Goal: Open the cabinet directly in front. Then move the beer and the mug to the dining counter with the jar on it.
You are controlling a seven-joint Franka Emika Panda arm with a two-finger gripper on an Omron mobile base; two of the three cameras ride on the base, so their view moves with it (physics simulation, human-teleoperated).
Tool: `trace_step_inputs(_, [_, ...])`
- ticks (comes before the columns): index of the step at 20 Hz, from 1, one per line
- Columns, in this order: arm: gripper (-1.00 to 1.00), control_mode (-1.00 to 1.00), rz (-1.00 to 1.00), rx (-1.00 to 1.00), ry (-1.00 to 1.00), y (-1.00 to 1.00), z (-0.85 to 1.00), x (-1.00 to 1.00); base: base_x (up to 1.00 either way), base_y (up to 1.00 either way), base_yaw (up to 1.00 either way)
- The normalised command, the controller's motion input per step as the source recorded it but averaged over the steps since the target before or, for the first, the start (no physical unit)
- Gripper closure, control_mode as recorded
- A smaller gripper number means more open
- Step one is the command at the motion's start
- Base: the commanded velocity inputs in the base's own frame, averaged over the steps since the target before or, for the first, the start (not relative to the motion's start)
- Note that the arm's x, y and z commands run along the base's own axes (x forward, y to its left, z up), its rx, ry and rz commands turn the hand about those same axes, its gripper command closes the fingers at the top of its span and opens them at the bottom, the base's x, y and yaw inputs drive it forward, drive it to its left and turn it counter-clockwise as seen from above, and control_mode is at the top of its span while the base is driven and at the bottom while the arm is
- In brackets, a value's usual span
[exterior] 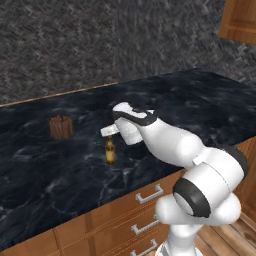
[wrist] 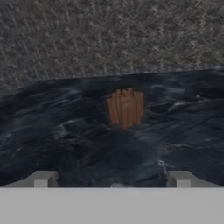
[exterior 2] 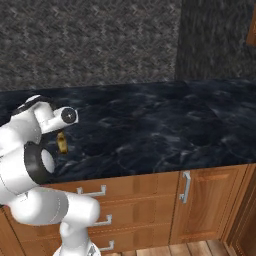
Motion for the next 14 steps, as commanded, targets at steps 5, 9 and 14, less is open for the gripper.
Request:
trace_step_inputs(5, [-1.00, -1.00, -0.02, 0.00, 0.26, -0.26, 1.00, -0.63, 0.00, 0.00, 0.00])
trace_step_inputs(9, [-1.00, -1.00, -0.02, 0.00, 0.23, -0.32, 1.00, -0.79, 0.00, 0.00, 0.00])
trace_step_inputs(14, [-1.00, -1.00, -0.01, 0.00, 0.13, -0.44, 1.00, -0.99, 0.00, 0.00, 0.00])
